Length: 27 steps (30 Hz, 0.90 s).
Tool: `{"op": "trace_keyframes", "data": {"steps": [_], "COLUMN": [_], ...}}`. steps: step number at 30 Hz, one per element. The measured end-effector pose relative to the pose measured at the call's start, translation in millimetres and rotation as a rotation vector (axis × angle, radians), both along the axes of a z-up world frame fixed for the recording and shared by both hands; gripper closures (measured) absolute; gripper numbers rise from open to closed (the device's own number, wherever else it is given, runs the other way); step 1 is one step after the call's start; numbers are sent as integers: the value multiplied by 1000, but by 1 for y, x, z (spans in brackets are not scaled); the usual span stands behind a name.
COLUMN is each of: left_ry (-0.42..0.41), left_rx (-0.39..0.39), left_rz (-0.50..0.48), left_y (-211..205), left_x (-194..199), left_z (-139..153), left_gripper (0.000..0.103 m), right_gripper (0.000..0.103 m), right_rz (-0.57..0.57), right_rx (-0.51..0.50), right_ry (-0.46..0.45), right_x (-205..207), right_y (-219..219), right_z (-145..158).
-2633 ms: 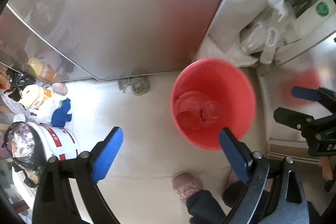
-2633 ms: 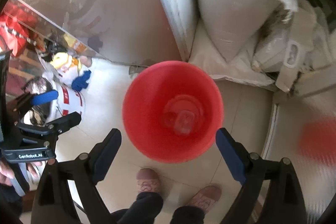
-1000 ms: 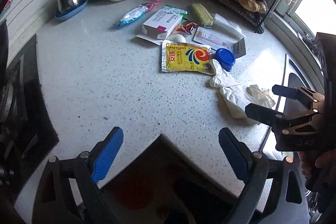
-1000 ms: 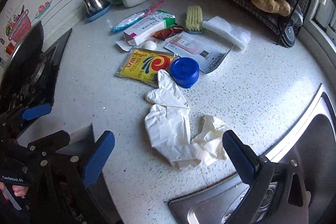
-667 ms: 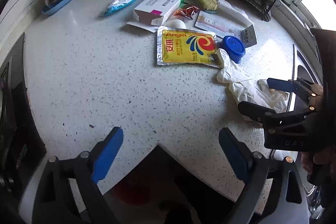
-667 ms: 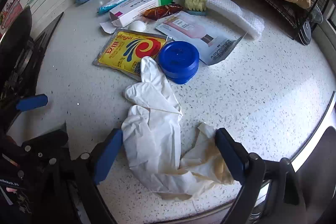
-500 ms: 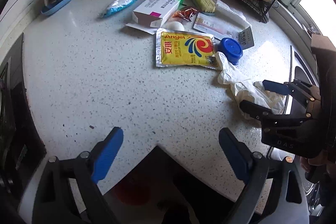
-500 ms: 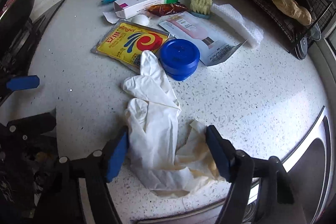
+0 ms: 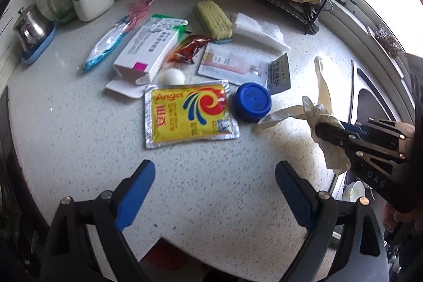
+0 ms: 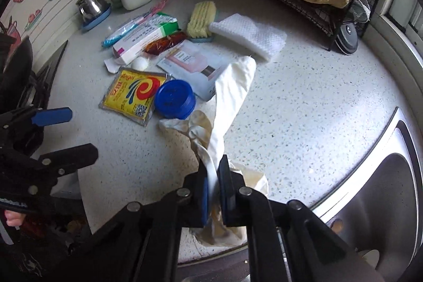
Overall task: Collect trash
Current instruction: 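Grasp the white gloves with the right gripper while the left gripper grasps the blue cap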
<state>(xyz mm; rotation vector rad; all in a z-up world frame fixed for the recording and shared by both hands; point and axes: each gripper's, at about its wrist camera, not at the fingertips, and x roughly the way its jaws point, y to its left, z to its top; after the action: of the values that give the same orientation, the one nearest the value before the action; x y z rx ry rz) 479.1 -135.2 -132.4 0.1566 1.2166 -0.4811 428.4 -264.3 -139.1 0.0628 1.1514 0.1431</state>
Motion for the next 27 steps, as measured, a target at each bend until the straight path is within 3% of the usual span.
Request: {"op": "trace_keyframes", "data": {"steps": [7,18,21,25,27], "left_ry": [-5,22,5,8,7], "left_rx": [58,81,103,98,99], "left_rz": [-75,-170,-182,-182,-183], "left_y": [-41,-89,-97,-103,-105], "left_x": [34,58,58,62,60], "left_z": [-17,-45,-46,-45,-44], "left_gripper": [12,14,20,54,61], "right_gripper": [97,97,97,97,97], "right_rz": [-90,-158,-171,-185,-183], "right_rx": [54,57,61,77,80], "right_ry": [-45,-26,-12,-2,-3], "right_x": [10,19,16,15,14], "right_y": [-31,-57,-61,-64,-63], "right_z": [26,12,8,4,5]}}
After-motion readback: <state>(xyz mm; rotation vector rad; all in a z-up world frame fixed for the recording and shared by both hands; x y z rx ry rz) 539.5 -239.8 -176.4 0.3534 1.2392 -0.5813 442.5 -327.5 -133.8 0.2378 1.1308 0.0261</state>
